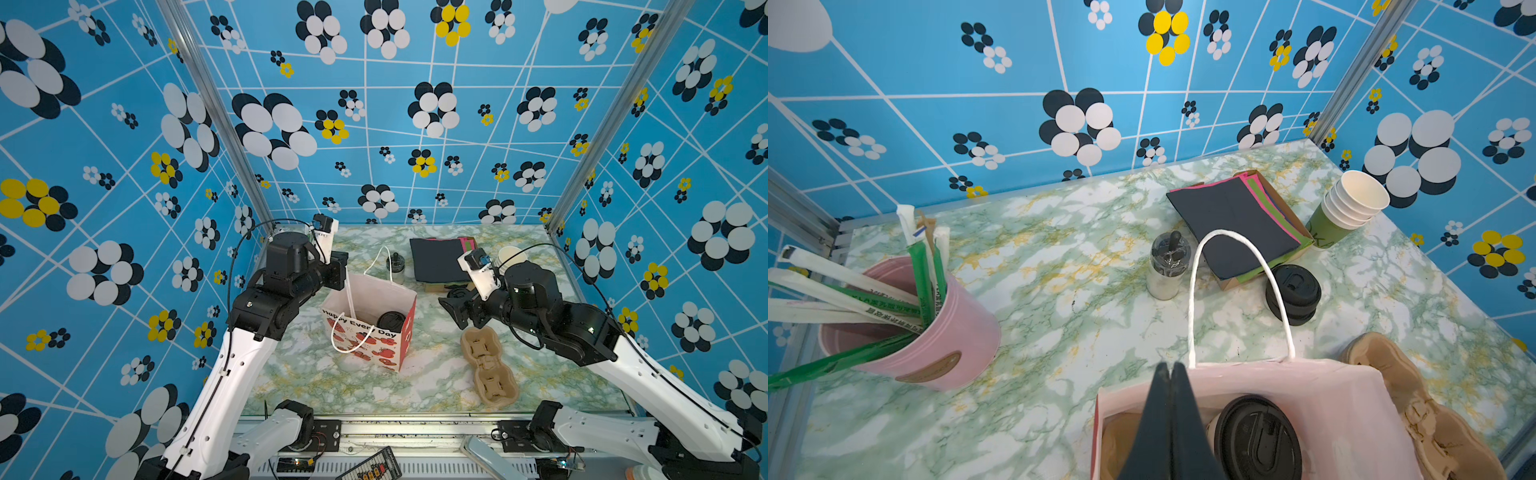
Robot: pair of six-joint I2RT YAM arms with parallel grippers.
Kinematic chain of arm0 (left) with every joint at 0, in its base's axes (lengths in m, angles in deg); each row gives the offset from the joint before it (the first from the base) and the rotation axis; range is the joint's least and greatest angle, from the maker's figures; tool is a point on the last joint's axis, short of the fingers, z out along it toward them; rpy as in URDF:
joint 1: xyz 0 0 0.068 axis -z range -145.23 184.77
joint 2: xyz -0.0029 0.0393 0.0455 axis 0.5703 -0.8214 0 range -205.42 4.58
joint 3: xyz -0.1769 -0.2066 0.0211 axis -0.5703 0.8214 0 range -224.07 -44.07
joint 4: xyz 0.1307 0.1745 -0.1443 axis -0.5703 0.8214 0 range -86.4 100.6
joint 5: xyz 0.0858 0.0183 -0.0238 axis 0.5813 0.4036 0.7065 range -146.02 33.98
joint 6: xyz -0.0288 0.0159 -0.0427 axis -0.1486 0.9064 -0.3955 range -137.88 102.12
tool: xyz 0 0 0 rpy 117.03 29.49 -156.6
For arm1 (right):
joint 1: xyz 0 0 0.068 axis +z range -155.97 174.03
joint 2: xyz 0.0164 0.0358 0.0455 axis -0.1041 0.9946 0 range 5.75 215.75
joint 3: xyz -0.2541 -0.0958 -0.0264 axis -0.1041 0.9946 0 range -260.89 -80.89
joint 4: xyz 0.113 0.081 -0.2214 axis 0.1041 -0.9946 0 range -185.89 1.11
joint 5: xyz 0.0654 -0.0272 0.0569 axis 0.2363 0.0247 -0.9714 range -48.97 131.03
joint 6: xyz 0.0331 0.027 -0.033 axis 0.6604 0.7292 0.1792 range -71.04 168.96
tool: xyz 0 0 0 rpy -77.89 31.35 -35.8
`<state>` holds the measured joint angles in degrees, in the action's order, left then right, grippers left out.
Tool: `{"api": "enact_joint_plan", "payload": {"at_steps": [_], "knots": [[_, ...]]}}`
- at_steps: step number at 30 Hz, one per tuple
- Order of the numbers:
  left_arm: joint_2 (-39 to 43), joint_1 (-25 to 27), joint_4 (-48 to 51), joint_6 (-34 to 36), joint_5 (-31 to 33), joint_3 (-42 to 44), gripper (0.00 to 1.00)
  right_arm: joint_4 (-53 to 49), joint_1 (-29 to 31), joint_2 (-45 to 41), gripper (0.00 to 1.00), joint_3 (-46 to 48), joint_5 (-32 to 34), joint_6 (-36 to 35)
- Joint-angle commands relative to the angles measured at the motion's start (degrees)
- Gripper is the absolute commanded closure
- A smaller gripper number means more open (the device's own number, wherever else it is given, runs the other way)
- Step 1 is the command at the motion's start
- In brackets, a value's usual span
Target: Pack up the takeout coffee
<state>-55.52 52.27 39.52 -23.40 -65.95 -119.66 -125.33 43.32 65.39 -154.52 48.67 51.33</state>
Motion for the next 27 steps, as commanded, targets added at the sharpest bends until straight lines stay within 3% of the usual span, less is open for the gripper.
{"api": "enact_joint_plan", "payload": {"at_steps": [1, 17, 27], "knots": [[1.3, 0.4, -2.9, 0.3, -1.5, 2.4, 1.0, -0.1, -0.4, 0.0, 0.01, 0.9, 1.3, 0.2], [0.7, 0.5, -4.2, -1.3, -1.3, 10.5, 1.0, 0.3, -0.4, 0.2, 0.01, 2.3, 1.7, -0.1], [-0.4, 1.0, -2.0, -1.1, -0.7, 9.9, 0.82, 0.3, -0.5, 0.5, 0.01, 2.7, 1.7, -0.3]]}}
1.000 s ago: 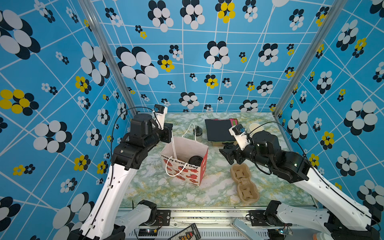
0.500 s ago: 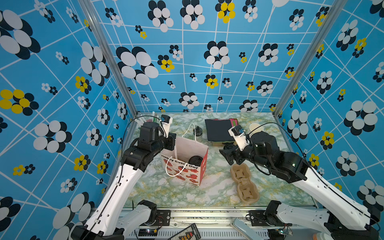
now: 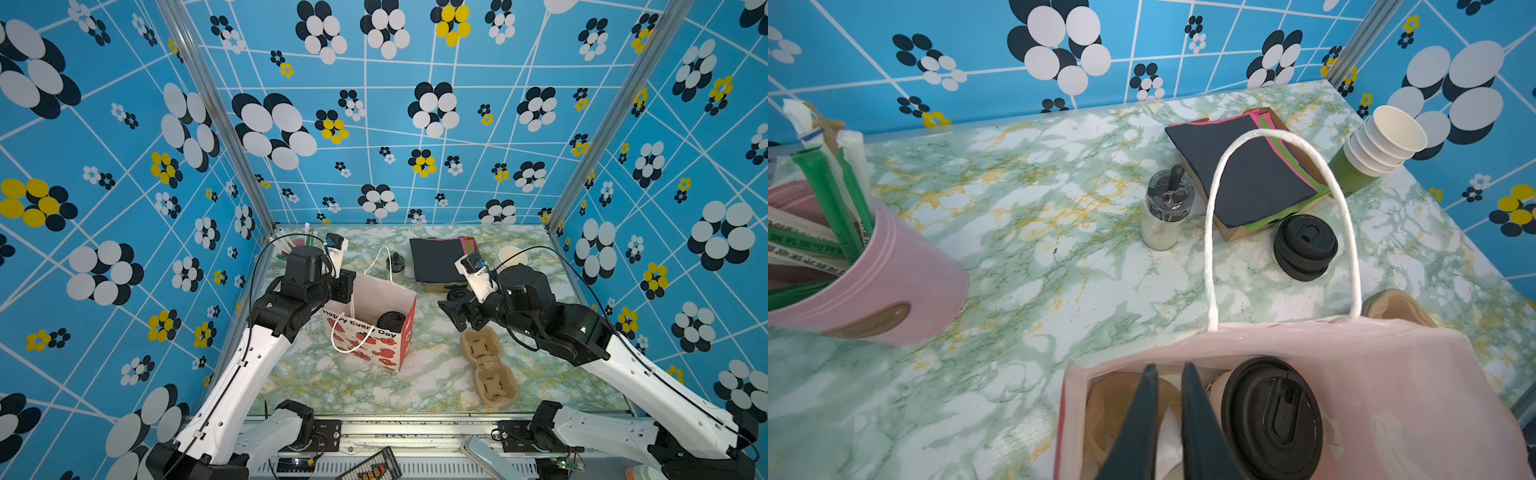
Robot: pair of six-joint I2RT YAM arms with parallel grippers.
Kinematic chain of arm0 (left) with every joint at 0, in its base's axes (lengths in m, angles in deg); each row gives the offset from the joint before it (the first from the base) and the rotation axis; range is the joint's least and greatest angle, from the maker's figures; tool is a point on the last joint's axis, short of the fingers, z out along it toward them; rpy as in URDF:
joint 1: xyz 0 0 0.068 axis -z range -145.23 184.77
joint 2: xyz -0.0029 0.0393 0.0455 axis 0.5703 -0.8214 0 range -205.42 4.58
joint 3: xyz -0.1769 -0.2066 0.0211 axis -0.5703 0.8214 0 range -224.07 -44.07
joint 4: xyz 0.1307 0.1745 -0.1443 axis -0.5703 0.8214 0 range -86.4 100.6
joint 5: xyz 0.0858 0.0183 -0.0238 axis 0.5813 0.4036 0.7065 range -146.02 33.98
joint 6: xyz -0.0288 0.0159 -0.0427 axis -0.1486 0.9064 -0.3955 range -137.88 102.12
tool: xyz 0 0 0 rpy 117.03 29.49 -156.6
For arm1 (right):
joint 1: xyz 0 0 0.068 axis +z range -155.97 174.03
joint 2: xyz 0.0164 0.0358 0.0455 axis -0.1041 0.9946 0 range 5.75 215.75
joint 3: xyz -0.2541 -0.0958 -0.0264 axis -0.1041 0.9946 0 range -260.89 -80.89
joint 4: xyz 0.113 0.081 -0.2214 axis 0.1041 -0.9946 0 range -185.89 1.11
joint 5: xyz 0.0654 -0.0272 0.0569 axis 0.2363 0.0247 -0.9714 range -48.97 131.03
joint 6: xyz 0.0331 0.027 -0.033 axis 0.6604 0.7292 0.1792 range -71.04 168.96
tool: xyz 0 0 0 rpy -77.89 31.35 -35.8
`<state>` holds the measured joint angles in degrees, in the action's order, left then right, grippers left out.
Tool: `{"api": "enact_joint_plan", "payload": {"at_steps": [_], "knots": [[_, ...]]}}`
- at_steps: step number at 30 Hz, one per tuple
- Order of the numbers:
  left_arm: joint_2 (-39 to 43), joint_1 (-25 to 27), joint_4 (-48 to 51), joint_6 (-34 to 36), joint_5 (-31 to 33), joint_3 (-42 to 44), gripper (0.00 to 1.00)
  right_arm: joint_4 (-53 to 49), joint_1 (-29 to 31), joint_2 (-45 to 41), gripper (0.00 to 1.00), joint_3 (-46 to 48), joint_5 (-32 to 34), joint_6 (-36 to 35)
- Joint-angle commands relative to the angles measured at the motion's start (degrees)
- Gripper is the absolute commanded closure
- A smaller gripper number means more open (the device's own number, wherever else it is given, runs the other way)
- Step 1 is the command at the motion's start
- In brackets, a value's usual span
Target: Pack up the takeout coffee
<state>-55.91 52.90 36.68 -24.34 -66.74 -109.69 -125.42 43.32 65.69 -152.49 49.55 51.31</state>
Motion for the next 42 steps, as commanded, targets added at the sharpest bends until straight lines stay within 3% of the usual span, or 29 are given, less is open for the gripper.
{"api": "enact_joint_plan", "payload": {"at_steps": [1, 12, 20, 29, 37, 42], "knots": [[0.1, 0.3, 1.0, -0.1, 0.1, -0.2, 0.8, 0.4, -0.5, 0.3, 0.01, 0.8, 0.7, -0.2], [1.9, 0.4, 3.3, -0.2, 1.2, -3.5, 0.58, -0.4, -0.9, 1.2, 0.01, 0.3, 3.1, 0.7], [6.0, 0.4, 3.1, -2.9, -0.9, -4.3, 0.39, -3.3, -7.8, 4.8, 0.01, -1.7, 4.1, 4.7], [8.8, 0.3, 5.5, -3.5, -1.2, -2.8, 0.29, -5.6, -12.9, 20.2, 0.03, -10.1, 1.2, 9.0], [10.6, 0.4, 5.7, -3.6, -0.5, -1.5, 0.24, -7.1, -14.9, 36.6, 0.11, -21.6, 4.8, 10.2], [10.5, 0.3, 5.9, -3.5, -0.8, -1.4, 0.21, -7.7, -18.0, 42.5, 0.16, -24.8, 5.6, 12.4]]}}
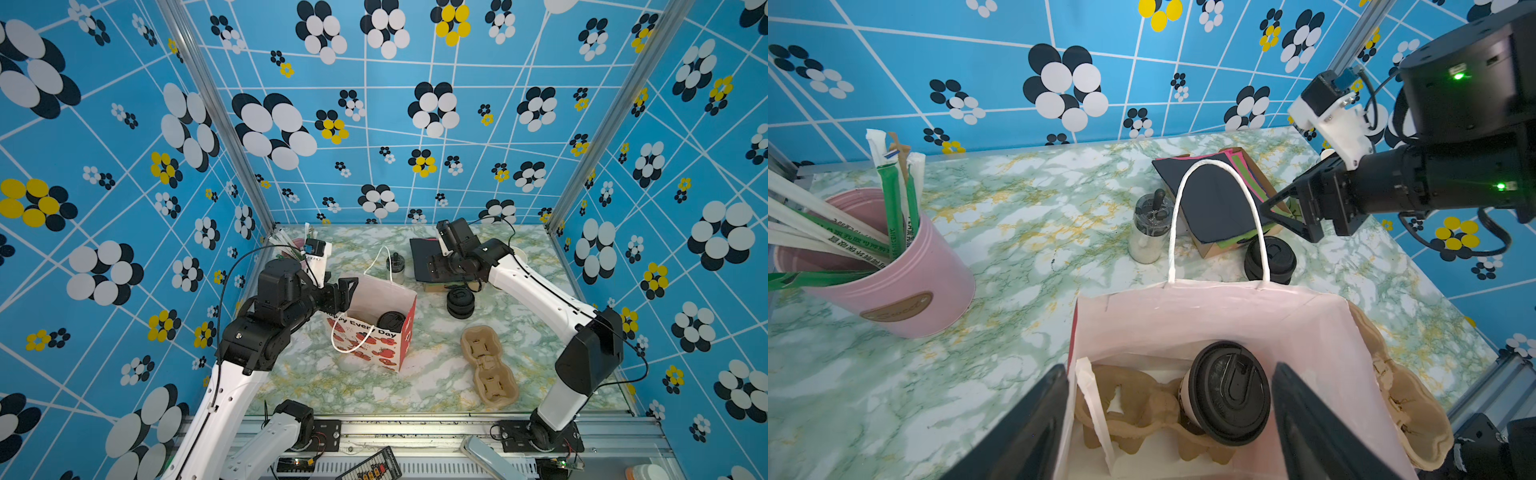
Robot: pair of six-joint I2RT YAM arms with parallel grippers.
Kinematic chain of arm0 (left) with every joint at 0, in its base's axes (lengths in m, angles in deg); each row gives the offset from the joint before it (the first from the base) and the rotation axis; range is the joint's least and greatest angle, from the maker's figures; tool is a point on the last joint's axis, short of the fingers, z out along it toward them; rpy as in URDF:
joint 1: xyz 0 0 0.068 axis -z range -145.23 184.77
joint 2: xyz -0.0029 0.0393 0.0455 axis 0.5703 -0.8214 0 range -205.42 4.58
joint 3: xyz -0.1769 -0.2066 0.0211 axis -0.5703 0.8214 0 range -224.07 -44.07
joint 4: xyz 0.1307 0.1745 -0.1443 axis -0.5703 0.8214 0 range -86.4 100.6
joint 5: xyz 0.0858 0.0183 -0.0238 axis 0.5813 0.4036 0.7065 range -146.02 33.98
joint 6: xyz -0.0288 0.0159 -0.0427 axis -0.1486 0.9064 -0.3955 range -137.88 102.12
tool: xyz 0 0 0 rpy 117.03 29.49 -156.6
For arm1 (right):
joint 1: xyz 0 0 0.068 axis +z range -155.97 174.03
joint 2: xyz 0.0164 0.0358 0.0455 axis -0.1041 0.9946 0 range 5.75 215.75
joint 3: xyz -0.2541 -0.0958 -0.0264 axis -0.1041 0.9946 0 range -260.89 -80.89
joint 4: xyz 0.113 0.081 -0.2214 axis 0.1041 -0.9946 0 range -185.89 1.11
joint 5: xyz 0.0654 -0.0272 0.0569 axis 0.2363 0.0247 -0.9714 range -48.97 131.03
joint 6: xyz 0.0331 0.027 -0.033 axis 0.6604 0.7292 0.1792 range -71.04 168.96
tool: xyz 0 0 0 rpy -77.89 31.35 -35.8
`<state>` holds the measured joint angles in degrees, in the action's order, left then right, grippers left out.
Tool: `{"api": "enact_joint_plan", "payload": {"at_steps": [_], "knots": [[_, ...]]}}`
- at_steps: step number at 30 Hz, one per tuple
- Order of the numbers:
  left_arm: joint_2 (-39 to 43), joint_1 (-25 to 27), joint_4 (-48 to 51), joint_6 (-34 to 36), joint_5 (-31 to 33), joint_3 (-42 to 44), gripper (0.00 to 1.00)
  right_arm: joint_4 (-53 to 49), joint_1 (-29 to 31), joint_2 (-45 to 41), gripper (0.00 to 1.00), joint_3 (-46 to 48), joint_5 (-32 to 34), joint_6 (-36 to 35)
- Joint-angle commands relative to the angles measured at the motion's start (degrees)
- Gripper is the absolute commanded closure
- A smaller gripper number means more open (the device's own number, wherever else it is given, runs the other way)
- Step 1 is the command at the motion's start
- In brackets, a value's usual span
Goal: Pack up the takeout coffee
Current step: 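Hold the bag edge with the left gripper while the right reaches toward the napkins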
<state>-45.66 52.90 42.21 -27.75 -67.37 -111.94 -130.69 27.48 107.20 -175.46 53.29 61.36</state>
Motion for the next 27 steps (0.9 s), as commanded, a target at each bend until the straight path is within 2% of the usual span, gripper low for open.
{"api": "enact_joint_plan", "payload": {"at_steps": [1, 10, 22, 27], "knots": [[0.3, 0.3, 0.2, 0.0, -0.3, 1.0, 0.21, -2.4, -3.2, 1.3, 0.18, -1.6, 1.4, 3.3], [0.0, 0.3, -1.6, -0.6, -1.1, 2.9, 0.19, 4.2, -10.2, 1.3, 0.3, 6.1, -4.3, 11.1], [0.9, 0.3, -0.8, 0.0, -1.1, 3.3, 0.16, 4.7, -11.9, 7.9, 0.35, 3.4, -3.7, 12.7], [1.3, 0.3, -1.1, -0.5, -1.0, 3.8, 0.16, 6.0, -11.6, 9.0, 0.36, 1.2, -8.7, 11.4]]}}
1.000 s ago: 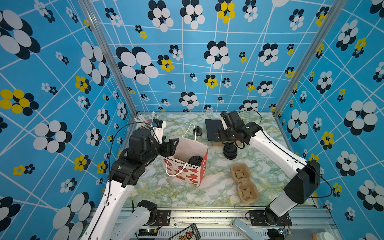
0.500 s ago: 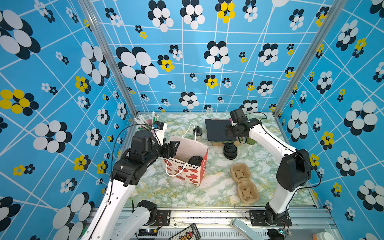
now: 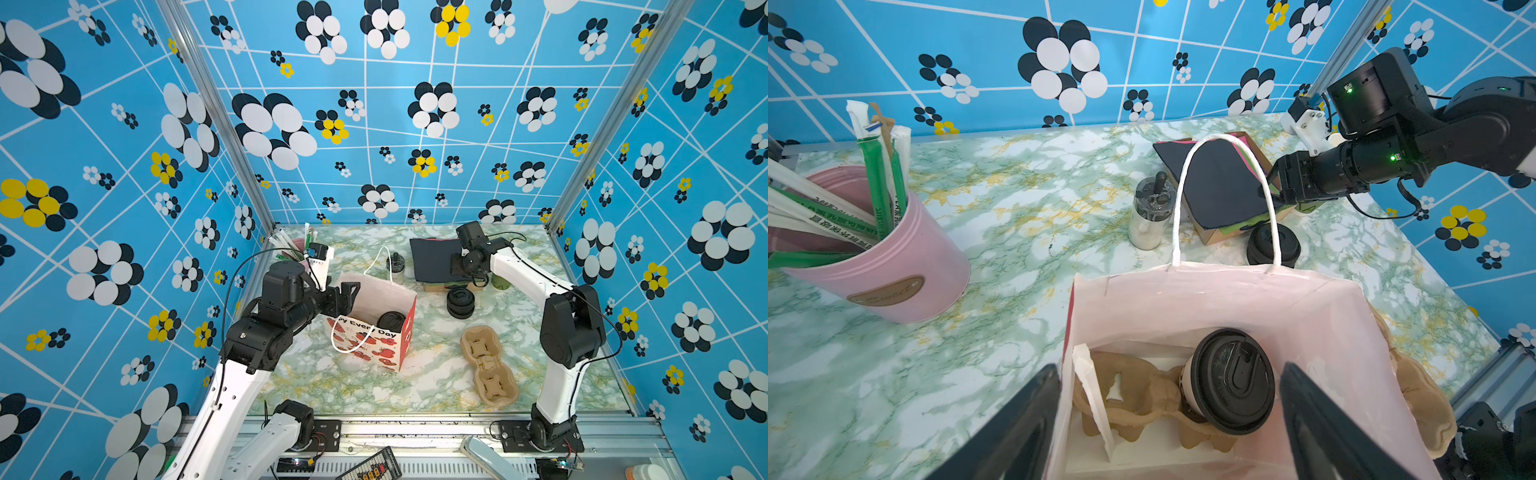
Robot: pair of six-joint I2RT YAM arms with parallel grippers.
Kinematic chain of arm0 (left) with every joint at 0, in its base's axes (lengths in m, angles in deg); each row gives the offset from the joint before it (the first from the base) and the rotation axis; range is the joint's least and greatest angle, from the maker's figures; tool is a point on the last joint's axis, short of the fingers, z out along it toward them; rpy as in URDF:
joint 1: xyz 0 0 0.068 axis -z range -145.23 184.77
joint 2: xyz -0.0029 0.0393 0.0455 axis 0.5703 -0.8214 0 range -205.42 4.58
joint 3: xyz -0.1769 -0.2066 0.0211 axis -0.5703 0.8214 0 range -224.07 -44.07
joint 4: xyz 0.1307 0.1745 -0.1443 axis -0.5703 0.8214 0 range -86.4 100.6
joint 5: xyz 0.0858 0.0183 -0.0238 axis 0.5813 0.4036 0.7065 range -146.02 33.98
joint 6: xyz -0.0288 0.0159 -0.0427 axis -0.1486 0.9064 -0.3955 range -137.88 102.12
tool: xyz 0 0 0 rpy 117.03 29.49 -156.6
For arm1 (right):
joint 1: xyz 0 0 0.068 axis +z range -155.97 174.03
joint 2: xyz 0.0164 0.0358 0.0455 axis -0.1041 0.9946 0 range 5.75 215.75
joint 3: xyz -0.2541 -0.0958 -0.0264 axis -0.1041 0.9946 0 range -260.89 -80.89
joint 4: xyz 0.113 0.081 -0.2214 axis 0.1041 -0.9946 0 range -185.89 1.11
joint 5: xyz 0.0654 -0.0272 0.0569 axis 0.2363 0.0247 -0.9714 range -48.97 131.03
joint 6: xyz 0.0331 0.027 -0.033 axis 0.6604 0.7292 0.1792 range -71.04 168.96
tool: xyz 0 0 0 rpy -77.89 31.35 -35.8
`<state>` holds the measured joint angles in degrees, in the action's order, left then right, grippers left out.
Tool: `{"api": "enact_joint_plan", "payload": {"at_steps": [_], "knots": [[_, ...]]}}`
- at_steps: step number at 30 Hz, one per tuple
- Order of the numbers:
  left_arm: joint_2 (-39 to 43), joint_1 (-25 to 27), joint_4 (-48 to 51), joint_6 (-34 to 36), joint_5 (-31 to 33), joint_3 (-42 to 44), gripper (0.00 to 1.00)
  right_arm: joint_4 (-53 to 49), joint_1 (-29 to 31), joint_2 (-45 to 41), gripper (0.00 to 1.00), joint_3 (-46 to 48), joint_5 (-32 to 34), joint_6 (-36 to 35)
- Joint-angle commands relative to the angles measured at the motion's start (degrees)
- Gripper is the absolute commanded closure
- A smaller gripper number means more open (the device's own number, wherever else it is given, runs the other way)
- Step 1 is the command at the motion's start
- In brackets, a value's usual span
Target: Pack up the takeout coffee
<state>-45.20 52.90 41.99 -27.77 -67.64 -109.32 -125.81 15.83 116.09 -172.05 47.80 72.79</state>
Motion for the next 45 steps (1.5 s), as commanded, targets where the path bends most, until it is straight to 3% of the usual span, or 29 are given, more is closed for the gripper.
{"api": "enact_joint_plan", "payload": {"at_steps": [1, 8, 20, 28, 33, 40, 45], "knots": [[0.8, 0.4, -0.9, -0.6, -0.9, 1.3, 0.16, 1.7, 0.5, 0.0, 0.36, -2.2, -3.7, -0.7], [0.7, 0.3, -1.6, -1.2, -1.0, 1.4, 0.15, -2.5, 5.8, 4.8, 0.35, -10.5, 0.9, -6.2], [0.6, 0.3, -1.5, -1.8, -1.2, 1.4, 0.15, -15.5, 11.6, 25.5, 0.36, -39.9, 9.1, -8.0], [1.1, 0.3, -1.3, -2.0, -1.1, 2.2, 0.15, -25.0, 14.1, 38.8, 0.42, -58.7, 18.9, -7.5], [1.4, 0.2, -1.4, -2.1, -1.0, 3.0, 0.15, -25.4, 14.5, 41.0, 0.55, -60.7, 21.2, -6.9], [1.4, 0.3, -1.9, -2.9, -1.6, 3.7, 0.15, -24.8, 14.4, 39.3, 0.73, -60.6, 19.2, -5.8], [1.2, 0.3, -2.0, -2.9, -1.7, 3.8, 0.14, -24.4, 14.4, 38.0, 0.76, -60.5, 17.0, -5.6]]}}
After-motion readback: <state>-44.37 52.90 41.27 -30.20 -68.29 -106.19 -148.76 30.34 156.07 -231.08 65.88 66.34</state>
